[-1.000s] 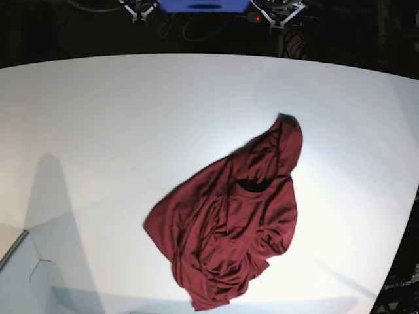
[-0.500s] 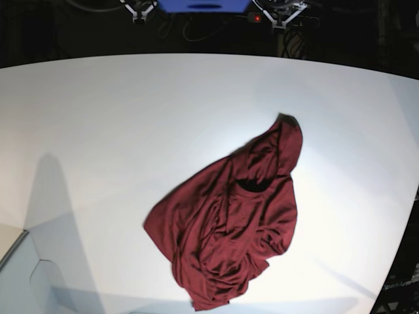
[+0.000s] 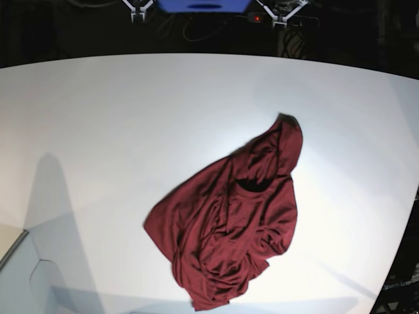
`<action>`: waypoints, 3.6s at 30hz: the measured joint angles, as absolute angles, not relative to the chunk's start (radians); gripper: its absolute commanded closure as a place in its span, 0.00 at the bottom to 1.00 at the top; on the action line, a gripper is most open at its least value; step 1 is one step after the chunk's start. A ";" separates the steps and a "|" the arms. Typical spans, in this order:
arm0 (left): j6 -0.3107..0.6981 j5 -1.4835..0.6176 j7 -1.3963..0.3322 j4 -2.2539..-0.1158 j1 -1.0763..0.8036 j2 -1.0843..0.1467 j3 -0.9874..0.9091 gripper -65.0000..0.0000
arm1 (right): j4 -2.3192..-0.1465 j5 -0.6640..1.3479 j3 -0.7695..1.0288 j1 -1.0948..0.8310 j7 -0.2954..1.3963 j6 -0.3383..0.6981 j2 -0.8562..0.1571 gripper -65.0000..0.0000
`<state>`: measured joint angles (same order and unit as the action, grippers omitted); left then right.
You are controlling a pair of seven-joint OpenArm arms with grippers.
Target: Layout the t-shirt on the table in an organized manner, then fold the t-shirt properly
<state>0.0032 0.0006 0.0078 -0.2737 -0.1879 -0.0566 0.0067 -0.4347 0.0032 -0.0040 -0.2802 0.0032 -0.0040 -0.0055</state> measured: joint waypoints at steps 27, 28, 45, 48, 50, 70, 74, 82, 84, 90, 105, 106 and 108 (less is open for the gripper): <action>-0.010 -0.154 -0.028 -1.818 -0.938 -0.236 0.001 1.00 | -1.925 -0.003 -0.004 -0.923 0.187 0.003 -0.105 1.00; -0.012 -0.166 -0.028 -1.839 -0.938 -0.242 0.000 1.00 | -1.958 -0.001 -0.006 -0.914 0.202 0.006 -0.105 1.00; -0.007 -0.226 -0.167 -1.920 -0.627 -0.238 0.001 0.49 | -2.003 0.000 -0.109 -0.704 0.217 0.004 -0.105 0.69; -0.008 -0.230 -0.213 -1.915 -0.567 -0.237 0.001 0.33 | -2.003 -0.001 -0.115 -0.690 0.218 0.004 -0.106 0.59; -0.008 -0.229 -0.213 -1.903 -0.517 -0.236 0.001 0.28 | -2.003 -0.001 -0.115 -0.688 0.218 0.004 -0.109 0.55; -0.008 -0.226 -0.228 -1.568 -0.304 -0.167 0.002 0.41 | -2.001 -0.001 -0.113 -0.679 0.222 0.005 -0.135 0.52; -0.007 -0.229 -0.229 -1.566 -0.303 -0.167 0.002 0.78 | -1.998 -0.001 -0.113 -0.665 0.257 0.005 -0.136 0.52; -0.009 -0.226 -0.228 -1.561 -0.305 -0.170 0.002 1.00 | -1.996 -0.001 -0.113 -0.643 0.278 0.005 -0.135 0.52; -0.009 -0.226 -0.229 -1.568 -0.311 -0.172 0.002 0.99 | -1.996 -0.001 -0.113 -0.646 0.279 0.005 -0.136 0.52; -0.006 -0.229 -0.234 -1.749 -0.368 -0.163 -0.133 0.99 | -1.995 -0.001 -0.113 -0.643 0.281 0.007 -0.135 0.52; 0.001 -0.229 -0.448 -1.911 -0.403 -0.151 -0.450 0.99 | -1.995 -0.001 -0.191 -0.570 0.283 0.007 -0.136 0.52; 0.000 -0.225 -0.461 -1.894 -0.410 -0.151 -0.453 0.99 | -1.995 -0.001 -0.200 -0.564 0.300 0.007 -0.137 0.52; 0.000 -0.227 -0.474 -1.854 -0.427 -0.150 -0.455 0.99 | -1.995 -0.001 -0.236 -0.542 0.340 0.007 -0.139 0.52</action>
<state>-0.0002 -0.2268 -0.4744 -1.8542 -0.4267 -0.1497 -0.4549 -1.9953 -0.0006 -0.2356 -0.5423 0.3405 0.0071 -0.1387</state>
